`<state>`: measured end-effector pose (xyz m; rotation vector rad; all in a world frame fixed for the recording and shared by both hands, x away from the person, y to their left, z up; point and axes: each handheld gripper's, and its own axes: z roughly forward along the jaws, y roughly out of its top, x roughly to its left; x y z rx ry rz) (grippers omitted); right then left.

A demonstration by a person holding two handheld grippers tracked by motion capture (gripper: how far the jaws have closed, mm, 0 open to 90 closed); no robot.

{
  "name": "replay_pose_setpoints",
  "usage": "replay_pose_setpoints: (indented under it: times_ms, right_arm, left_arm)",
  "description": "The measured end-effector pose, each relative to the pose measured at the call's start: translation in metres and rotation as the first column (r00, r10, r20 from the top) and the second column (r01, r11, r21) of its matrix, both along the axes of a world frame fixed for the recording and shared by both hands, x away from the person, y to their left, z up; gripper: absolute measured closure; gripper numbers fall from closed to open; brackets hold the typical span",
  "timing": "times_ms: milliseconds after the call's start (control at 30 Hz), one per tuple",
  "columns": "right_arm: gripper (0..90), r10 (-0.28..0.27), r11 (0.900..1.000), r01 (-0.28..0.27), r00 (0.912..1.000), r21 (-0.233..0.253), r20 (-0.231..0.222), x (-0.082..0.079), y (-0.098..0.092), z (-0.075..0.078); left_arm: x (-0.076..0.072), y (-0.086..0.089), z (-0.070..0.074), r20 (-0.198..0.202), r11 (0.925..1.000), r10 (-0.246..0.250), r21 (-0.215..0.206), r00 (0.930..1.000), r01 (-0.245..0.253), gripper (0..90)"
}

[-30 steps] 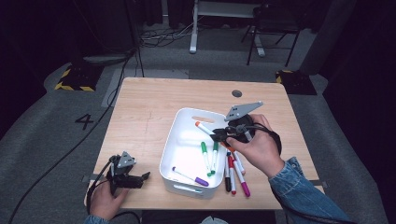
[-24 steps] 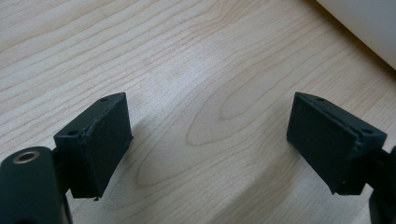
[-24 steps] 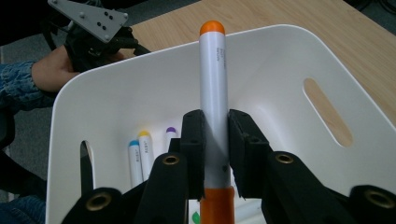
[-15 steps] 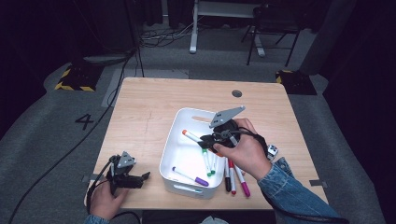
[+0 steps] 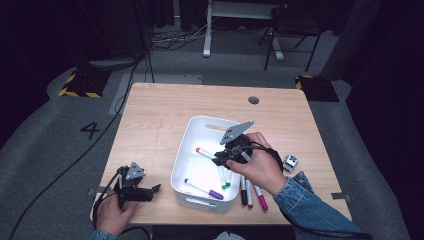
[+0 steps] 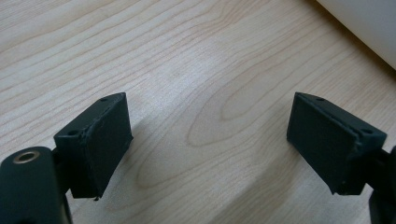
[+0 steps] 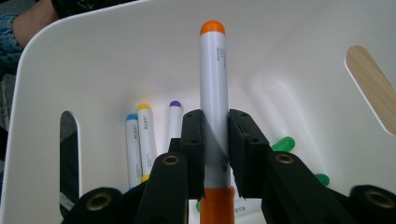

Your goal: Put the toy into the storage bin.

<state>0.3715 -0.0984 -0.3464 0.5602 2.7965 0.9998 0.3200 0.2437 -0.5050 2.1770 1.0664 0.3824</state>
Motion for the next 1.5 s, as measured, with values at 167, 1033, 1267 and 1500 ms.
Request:
replay_pose_setpoints:
  times_ms: [167, 1033, 1267, 1500]
  right_arm:
    - [77.0, 0.003, 0.999, -0.003, 0.9999, -0.034, -0.012, -0.002, 0.004, -0.008]
    - [77.0, 0.100, 0.985, -0.102, 0.9948, -0.140, -0.021, -0.010, 0.023, -0.038]
    - [77.0, 0.066, 0.981, -0.081, 0.9939, -0.178, -0.089, -0.018, 0.027, -0.042]
    - [77.0, 0.072, 0.976, -0.092, 0.9916, -0.197, -0.107, -0.021, 0.030, -0.046]
  left_arm:
    - [0.000, 0.000, 0.000, 0.000, 1.0000, 0.000, 0.000, 1.0000, 0.000, 14.1]
    - [0.000, 0.000, 0.000, 0.000, 1.0000, 0.000, 0.001, 1.0000, 0.000, 14.1]
    - [0.000, 0.000, 0.000, 0.001, 1.0000, 0.000, 0.001, 1.0000, 0.000, 14.1]
    - [0.000, 0.000, 0.000, 0.001, 1.0000, 0.000, 0.001, 1.0000, 0.000, 14.1]
